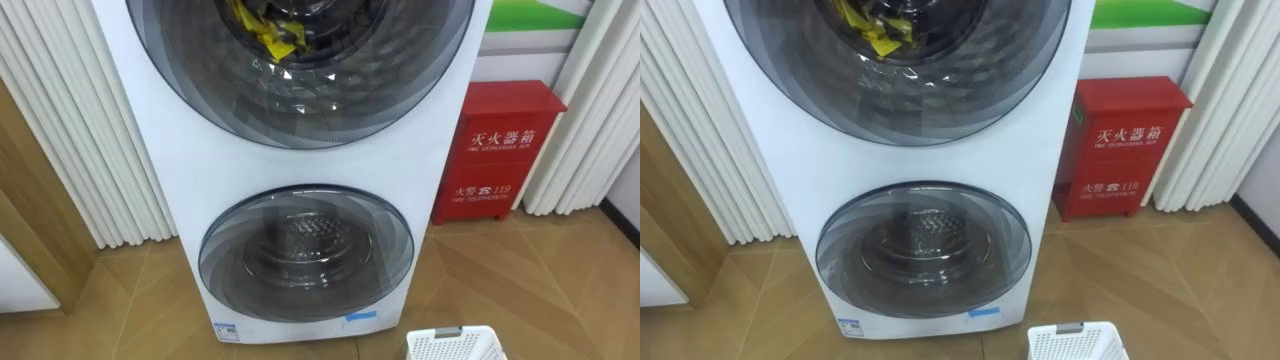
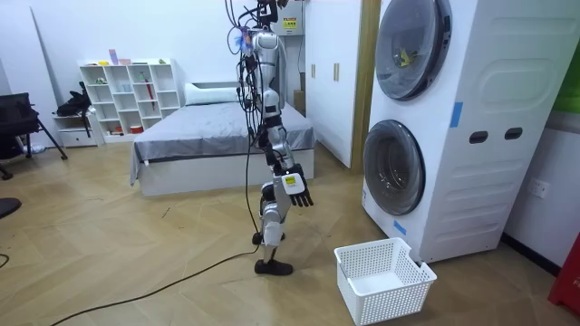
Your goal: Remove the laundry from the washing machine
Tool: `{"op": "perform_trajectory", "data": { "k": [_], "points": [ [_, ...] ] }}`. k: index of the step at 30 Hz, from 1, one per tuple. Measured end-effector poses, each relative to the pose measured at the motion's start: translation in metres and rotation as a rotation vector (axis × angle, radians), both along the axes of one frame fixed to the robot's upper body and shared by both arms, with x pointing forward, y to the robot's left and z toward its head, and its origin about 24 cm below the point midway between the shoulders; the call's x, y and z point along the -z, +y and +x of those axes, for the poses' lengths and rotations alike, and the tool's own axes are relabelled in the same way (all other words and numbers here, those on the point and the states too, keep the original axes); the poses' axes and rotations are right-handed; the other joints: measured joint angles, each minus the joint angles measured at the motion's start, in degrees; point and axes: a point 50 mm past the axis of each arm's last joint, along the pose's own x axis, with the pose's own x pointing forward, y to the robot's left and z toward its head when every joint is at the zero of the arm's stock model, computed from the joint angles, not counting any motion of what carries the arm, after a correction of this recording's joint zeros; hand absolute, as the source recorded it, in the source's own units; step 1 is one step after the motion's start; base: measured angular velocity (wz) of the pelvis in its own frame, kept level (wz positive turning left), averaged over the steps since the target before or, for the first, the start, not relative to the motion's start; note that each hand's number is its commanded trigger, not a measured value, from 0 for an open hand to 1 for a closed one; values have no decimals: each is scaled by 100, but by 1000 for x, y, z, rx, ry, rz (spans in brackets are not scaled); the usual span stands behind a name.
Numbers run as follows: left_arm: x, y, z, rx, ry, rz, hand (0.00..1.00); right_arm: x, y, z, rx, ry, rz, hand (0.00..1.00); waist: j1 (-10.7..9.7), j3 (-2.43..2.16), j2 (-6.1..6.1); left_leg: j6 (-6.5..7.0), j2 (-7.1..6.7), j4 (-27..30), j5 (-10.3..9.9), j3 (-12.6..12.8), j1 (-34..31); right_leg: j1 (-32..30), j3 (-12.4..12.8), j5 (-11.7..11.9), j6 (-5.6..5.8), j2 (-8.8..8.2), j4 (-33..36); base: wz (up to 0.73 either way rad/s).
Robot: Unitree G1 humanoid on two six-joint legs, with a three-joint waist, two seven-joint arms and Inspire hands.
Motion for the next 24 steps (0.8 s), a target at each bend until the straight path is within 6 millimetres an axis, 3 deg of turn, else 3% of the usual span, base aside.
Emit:
{"op": "perform_trajectory", "data": {
  "k": [6, 17, 20, 23, 24],
  "points": [
    [0, 1, -3, -5, 6, 4, 0, 0, 0, -1, -5, 10, 4, 0, -3, 26, -27, 2, -3, 3, -6, 4, 80, 73, -8, -16, 11, -6, -4, 0],
    [0, 2, 1, -6, 9, -3, 0, 0, 0, 2, -3, 17, 17, 0, 5, 2, -45, 2, -12, 9, -6, -1, 104, 104, -14, -21, 11, -17, -1, 0],
    [0, 3, 4, -9, 13, -7, 0, -1, -2, 17, -5, 7, -5, 0, 17, 15, -56, 2, -12, 11, -6, 6, 96, 85, -15, -31, 11, -21, 12, 0],
    [-1, 4, 8, -5, 3, -10, 0, -13, -11, 58, 10, -122, -77, 0, 26, 40, -91, 3, -12, 23, -5, 10, 86, 62, 3, -32, 12, -21, 21, 0],
    [-1, 4, 10, 5, 0, -9, 0, -24, -14, 84, -9, -215, -115, 0, 28, 39, -67, 4, -12, 43, -5, 9, 83, 57, 4, -32, 12, -21, 35, 0]
  ]
}}
